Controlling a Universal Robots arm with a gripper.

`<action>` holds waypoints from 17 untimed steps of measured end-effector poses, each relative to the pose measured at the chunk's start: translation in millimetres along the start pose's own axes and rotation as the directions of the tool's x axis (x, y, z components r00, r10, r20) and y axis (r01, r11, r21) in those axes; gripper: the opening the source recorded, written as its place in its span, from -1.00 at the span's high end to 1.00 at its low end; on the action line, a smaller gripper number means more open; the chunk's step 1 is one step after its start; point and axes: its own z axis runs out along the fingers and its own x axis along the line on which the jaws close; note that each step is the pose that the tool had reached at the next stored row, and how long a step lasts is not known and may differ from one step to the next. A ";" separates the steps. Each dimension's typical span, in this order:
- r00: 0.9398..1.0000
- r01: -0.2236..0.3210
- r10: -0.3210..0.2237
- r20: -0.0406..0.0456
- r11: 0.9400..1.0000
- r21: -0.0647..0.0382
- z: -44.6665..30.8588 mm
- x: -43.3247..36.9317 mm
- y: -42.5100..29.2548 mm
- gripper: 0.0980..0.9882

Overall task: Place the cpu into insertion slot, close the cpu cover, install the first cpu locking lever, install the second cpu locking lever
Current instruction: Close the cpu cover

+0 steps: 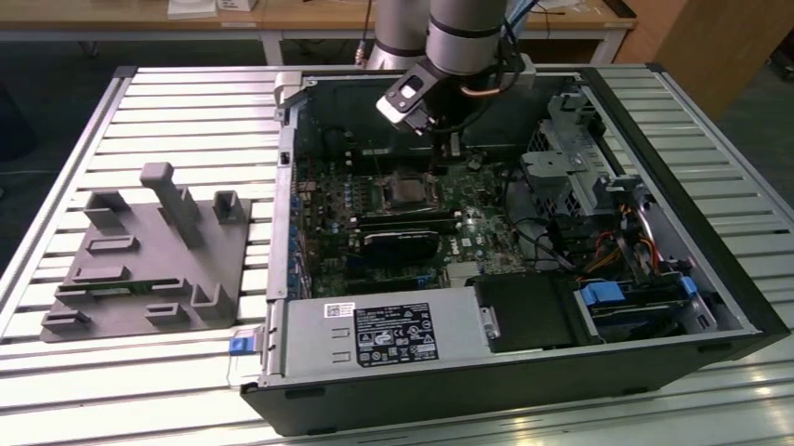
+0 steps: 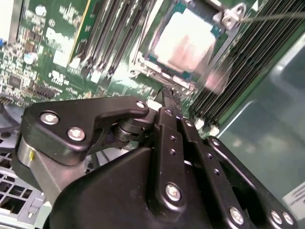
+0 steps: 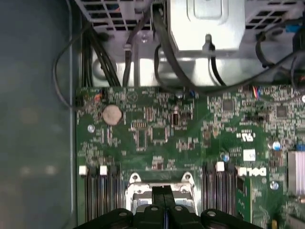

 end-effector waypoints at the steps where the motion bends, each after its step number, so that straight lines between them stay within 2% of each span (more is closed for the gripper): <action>1: 1.000 0.000 0.000 0.000 1.000 -0.003 0.0 -0.1 -3.5 0.98; 5: 1.000 0.000 0.000 0.000 1.000 -0.015 -0.1 -0.4 -17.0 0.98; 8: 1.000 0.000 0.000 -0.001 1.000 -0.018 0.8 -0.7 -26.7 0.98; 17: 1.000 0.000 0.000 0.000 1.000 -0.018 14.4 -1.4 -36.9 0.98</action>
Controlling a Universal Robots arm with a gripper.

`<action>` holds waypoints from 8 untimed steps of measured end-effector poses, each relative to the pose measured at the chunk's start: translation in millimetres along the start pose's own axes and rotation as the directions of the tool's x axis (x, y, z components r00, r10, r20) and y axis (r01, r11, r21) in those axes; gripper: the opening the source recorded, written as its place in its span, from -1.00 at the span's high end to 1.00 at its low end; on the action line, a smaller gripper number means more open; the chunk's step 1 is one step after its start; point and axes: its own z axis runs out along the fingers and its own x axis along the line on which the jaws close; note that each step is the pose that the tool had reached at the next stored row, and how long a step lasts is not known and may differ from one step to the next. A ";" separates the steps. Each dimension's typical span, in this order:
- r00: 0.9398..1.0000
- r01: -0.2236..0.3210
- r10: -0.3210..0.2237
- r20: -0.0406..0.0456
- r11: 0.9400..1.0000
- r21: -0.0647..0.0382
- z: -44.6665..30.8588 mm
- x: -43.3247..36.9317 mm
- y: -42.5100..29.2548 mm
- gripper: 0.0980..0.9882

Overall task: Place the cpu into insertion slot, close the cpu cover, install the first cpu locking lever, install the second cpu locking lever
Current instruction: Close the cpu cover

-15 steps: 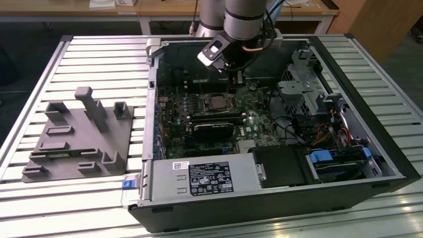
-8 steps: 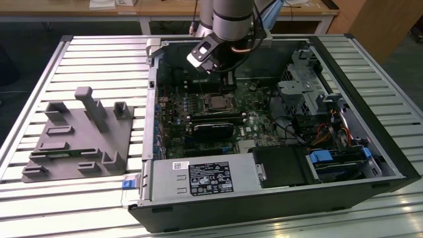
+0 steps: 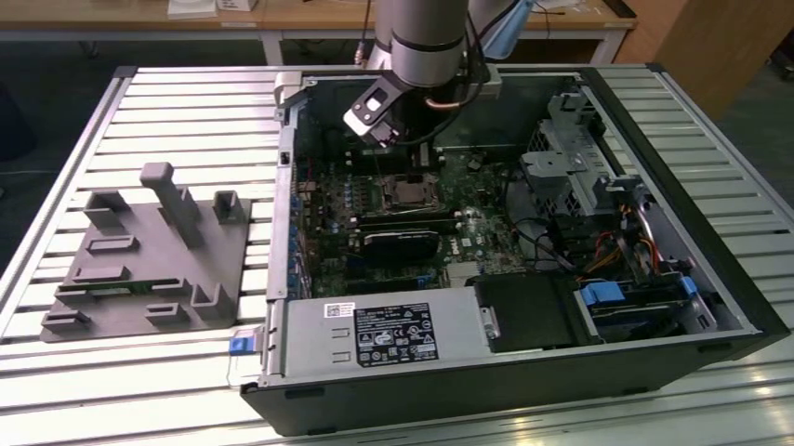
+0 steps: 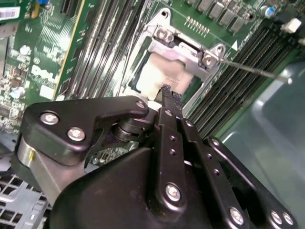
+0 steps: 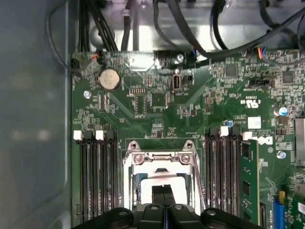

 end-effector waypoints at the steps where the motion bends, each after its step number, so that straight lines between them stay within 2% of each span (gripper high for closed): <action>1: 1.000 0.000 0.000 0.000 1.000 0.000 1.7 -0.1 -1.4 0.98; 4: 1.000 0.000 0.000 0.000 1.000 0.000 4.7 -0.2 -5.0 0.98; 8: 1.000 0.000 0.000 0.000 1.000 0.000 4.8 -0.2 -5.2 0.98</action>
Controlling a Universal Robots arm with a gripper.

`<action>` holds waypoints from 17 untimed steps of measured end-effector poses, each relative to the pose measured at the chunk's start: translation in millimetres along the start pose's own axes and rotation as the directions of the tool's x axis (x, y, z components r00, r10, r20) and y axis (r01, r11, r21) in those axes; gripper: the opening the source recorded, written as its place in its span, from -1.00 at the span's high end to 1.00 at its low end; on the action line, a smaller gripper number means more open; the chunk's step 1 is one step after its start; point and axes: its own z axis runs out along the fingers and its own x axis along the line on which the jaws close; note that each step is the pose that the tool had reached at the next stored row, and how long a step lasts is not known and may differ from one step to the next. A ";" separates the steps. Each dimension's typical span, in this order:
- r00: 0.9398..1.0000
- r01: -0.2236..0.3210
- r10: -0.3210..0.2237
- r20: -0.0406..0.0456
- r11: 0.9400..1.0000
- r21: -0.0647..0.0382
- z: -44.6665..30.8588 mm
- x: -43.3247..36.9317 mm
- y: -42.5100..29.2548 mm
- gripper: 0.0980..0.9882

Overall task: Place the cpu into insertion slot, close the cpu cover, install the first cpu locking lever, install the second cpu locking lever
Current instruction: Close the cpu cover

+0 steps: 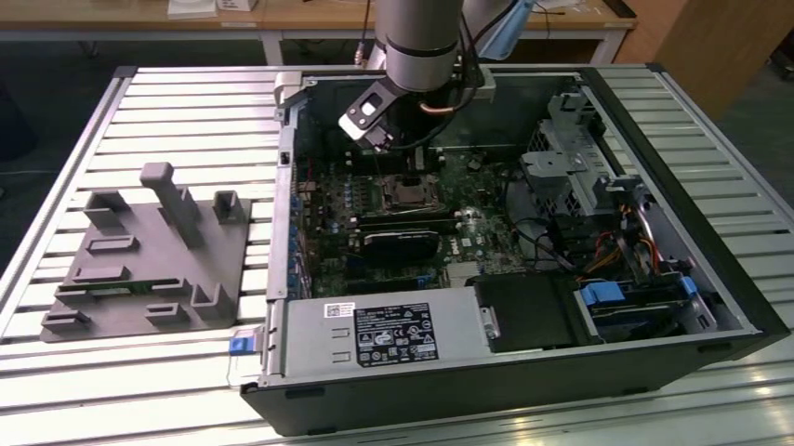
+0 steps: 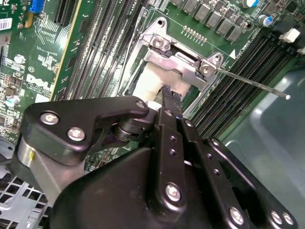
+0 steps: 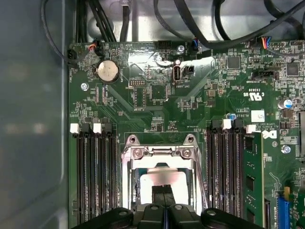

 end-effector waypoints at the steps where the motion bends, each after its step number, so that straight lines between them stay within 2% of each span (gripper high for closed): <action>1: 1.000 0.000 0.000 0.000 1.000 0.000 0.0 0.0 0.0 0.98; 5: 0.999 0.046 -0.046 -0.001 0.999 0.001 0.1 0.1 -0.1 0.98; 9: 0.993 0.118 -0.118 -0.002 0.993 0.001 0.3 0.0 -0.1 0.98; 12: 0.986 0.169 -0.169 -0.003 0.986 0.002 0.3 0.0 -0.1 0.98; 17: 0.969 0.248 -0.248 -0.003 0.969 0.003 0.4 0.0 -0.1 0.98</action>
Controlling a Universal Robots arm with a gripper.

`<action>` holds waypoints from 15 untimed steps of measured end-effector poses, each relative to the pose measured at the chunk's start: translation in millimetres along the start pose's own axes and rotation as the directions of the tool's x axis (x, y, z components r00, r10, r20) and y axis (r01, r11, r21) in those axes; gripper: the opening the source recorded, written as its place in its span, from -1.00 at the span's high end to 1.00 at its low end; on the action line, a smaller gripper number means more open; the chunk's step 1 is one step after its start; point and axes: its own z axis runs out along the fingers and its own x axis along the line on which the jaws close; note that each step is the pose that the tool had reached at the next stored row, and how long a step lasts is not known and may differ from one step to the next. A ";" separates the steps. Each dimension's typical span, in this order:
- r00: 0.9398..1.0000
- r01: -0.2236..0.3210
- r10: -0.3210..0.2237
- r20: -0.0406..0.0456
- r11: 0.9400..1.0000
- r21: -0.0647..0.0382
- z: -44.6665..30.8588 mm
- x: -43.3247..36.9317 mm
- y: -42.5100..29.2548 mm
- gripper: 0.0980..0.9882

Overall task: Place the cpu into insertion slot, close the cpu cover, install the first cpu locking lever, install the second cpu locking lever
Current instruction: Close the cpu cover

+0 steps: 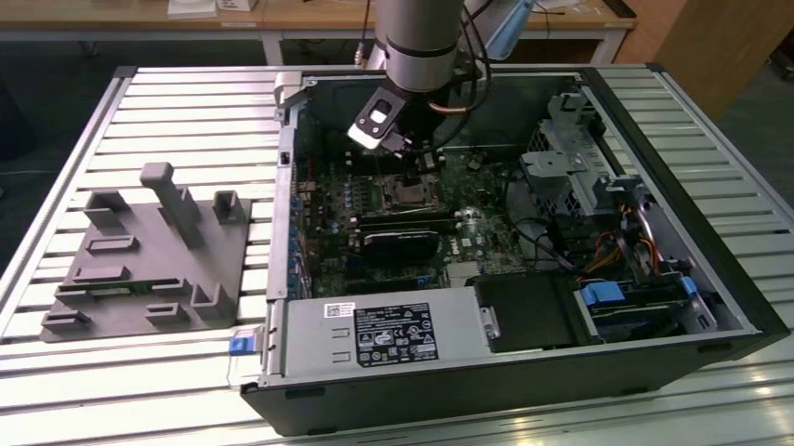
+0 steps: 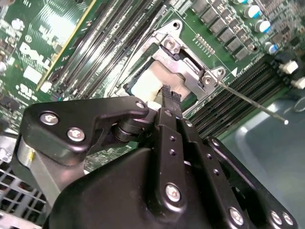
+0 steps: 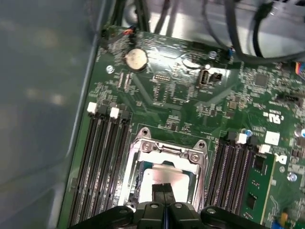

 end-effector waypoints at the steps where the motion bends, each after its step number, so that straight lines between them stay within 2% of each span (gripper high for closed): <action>1: 1.000 0.014 -0.014 0.000 1.000 0.000 0.0 0.0 0.0 0.98; 4: 0.998 0.059 -0.059 0.000 0.998 0.001 0.1 0.0 0.0 0.98; 8: 0.992 0.123 -0.123 0.000 0.992 0.002 0.1 0.0 0.0 0.98; 12: 0.983 0.182 -0.182 0.000 0.983 0.003 0.2 0.0 0.0 0.98; 15: 0.974 0.226 -0.226 0.000 0.974 0.004 0.2 0.0 0.0 0.98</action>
